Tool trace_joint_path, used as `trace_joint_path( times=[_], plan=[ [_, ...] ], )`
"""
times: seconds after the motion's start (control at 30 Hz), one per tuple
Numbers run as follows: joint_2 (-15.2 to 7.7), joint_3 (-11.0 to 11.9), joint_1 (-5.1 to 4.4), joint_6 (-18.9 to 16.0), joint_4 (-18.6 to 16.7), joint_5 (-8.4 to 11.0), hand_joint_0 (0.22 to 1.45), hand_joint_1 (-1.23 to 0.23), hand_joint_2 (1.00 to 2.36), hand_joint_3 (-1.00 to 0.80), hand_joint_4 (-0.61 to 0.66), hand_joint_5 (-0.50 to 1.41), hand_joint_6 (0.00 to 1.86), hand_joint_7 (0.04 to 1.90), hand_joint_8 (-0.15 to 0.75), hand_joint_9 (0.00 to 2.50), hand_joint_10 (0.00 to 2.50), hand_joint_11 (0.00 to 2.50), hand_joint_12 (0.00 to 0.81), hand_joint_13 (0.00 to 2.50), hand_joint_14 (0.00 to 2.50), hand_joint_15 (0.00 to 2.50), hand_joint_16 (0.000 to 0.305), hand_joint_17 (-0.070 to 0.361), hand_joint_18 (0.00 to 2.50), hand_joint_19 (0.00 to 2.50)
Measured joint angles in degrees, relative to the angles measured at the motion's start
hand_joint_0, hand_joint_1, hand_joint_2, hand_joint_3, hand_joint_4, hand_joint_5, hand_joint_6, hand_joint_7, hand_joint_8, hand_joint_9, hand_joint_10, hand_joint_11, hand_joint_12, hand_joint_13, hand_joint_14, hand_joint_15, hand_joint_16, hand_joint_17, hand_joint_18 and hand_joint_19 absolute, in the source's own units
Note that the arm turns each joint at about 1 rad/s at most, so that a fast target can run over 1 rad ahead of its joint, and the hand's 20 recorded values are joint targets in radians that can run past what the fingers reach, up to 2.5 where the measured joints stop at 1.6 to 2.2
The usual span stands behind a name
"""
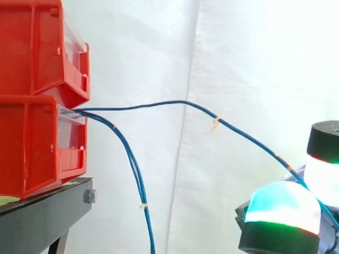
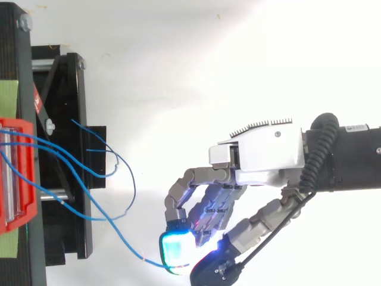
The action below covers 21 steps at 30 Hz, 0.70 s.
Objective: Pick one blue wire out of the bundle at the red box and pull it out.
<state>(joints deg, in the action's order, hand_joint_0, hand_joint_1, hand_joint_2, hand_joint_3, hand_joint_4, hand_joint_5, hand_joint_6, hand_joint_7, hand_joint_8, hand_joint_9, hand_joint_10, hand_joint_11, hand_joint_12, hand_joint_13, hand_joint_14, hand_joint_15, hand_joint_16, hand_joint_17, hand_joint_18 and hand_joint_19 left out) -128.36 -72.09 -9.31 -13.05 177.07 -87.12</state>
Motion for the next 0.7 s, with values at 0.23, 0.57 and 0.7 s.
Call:
trace_joint_path(
  times=[0.23, 0.57, 0.7],
  plan=[
    [-0.02, -0.09, 0.04, 0.31, -0.30, 0.14, 0.61, -0.78, 1.10, -0.10, -0.04, -0.14, 0.95, 1.02, 0.390, 0.81, 0.00, 0.24, 0.469, 0.83, 0.01, 0.30, 0.062, 0.139, 0.86, 0.31],
    [-0.02, -0.12, 0.17, 0.39, -0.40, 0.19, 0.61, -0.78, 1.10, -0.11, -0.04, -0.14, 0.95, 1.02, 0.390, 0.81, 0.00, 0.25, 0.468, 0.83, 0.01, 0.31, 0.061, 0.138, 0.86, 0.31],
    [0.01, -0.10, 0.17, 0.39, -0.41, 0.19, 0.61, -0.78, 1.10, -0.11, -0.04, -0.14, 0.95, 1.02, 0.387, 0.80, 0.00, 0.24, 0.469, 0.83, 0.01, 0.30, 0.061, 0.138, 0.86, 0.31]
  ],
)
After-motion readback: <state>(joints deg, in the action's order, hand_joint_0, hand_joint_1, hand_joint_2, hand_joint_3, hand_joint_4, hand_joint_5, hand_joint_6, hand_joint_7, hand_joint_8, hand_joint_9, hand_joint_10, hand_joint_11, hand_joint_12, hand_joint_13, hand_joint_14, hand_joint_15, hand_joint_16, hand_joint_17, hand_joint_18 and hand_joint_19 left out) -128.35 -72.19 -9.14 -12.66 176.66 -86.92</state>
